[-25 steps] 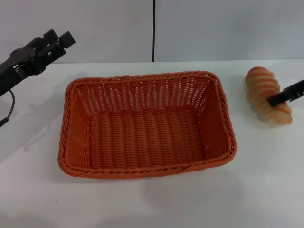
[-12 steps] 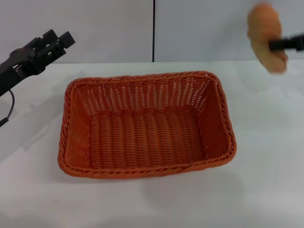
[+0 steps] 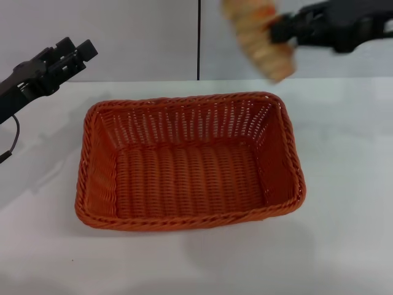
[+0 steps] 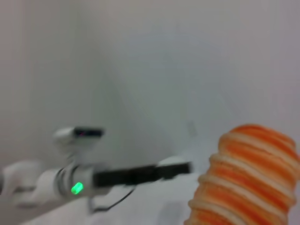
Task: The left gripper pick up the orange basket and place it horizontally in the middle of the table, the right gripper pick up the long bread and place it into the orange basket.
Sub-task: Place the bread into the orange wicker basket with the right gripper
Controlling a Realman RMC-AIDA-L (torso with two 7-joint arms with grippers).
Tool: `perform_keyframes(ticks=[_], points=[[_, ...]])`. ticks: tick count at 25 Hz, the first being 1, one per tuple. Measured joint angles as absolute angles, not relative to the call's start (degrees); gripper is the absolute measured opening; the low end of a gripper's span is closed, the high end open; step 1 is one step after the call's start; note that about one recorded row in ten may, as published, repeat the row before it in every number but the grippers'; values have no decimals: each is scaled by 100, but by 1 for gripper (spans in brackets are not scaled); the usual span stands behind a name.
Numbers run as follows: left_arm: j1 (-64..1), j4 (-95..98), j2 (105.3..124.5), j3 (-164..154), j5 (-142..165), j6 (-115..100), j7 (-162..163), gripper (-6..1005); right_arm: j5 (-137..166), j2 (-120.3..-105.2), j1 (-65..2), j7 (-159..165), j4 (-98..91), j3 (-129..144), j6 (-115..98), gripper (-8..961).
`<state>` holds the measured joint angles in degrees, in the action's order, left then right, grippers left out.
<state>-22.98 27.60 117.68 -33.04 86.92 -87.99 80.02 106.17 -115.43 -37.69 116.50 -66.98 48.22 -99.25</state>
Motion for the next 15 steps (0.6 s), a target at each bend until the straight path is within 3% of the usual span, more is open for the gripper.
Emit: perform_keyframes(ticks=[8,13,15], points=[[-2326,2760,11768,-3305,8692,-8789,7991,809,11013,-11666,-4127,11504,-6386,5812,-9741,163],[-2329,2760,11768,-3305,8692,-8788,7989,809,11060,-11677,-4187,11522,-6311,5838,-9751,204],[-2329,2760,11768,-3305,8692,-8788,7989,809,11055,-11676,-4178,11526,-6309,5818,-9761,353]])
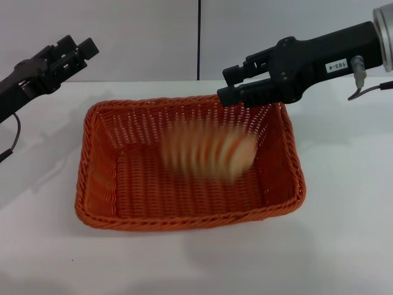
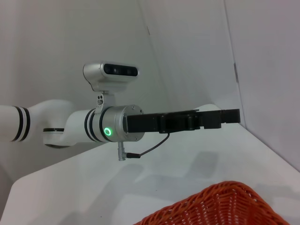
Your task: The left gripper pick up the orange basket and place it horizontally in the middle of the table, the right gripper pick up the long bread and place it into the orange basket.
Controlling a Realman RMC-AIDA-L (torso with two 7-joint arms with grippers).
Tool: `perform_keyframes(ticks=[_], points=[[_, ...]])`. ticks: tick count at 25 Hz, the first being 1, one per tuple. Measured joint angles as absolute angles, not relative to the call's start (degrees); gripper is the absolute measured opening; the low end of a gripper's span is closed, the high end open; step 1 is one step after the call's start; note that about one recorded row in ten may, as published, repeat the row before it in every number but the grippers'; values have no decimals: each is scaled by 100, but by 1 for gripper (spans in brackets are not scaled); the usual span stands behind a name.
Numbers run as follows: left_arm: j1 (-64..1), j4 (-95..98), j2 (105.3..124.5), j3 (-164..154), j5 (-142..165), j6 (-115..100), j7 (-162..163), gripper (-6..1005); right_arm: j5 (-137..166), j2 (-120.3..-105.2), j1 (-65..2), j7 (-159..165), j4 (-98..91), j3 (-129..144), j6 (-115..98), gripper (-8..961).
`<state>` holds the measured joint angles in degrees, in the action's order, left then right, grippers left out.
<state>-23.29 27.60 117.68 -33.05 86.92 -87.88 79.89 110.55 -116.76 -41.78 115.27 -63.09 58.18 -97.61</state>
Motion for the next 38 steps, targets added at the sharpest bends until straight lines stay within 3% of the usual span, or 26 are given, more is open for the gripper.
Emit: perform_keyframes(ticks=[1,10,17,22,29,38], points=[[-2329,2760,11768,-3304,8692,-8788,7989,809,11051,-11676,-4168,11528,-6309,5812,-9766,427],[-2329,2760,11768,-3305,8692,-8817,8000,809,10968,-11679,-3952,11484,-6374,5618,-9797,605],[-2275,2762,11788,-3238,8630,-8850,7763,809,10129,-11723,-3224,10341,-6238,4994,-9771,742],[-2240,2537,11800,-3081,8311,-8879,7263,809,9085,-11863,-2566,8776,-5452,4129,-9746,742],[-2148,1613,11816,-2713,7236,-9187,5716,809,7469,-11853,-1791,6515,-3422,2774,-9738,743],[-2167,160,11862,-1954,6216,-9668,2694,809,7317,-11865,-1602,4869,-2017,1283,-9673,742]])
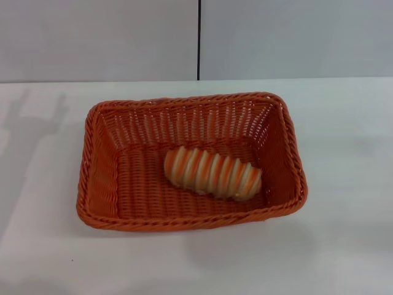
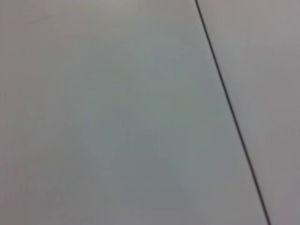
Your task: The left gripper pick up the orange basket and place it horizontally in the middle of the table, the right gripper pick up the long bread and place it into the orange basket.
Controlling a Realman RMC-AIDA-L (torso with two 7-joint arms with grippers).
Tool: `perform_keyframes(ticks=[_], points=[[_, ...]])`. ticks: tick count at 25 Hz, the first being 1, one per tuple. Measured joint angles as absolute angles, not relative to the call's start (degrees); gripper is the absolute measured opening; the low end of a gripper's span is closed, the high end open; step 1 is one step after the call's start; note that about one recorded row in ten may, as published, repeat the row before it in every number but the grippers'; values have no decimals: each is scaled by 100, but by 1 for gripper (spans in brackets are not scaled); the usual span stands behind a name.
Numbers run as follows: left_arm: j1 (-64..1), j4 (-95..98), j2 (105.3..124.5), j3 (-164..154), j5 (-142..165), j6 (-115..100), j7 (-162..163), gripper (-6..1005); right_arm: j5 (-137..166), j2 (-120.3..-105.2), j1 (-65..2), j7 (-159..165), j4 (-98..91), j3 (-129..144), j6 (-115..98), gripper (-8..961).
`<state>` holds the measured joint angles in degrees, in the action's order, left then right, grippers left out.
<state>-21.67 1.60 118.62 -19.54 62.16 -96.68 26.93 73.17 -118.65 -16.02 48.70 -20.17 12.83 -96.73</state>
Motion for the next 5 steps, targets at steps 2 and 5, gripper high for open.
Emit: perform_keyframes(ticks=[2,5], points=[[-2199,-35,11865,-1822,6214,-9732,2104,809,7311,-11870,-1641,4605,-1848,1207,-9559,742],[-2241,-134,11865,-1767,6231,-9748,1676,809,7271,-11877,-1752,4222,-1596,1171,-9366,742]])
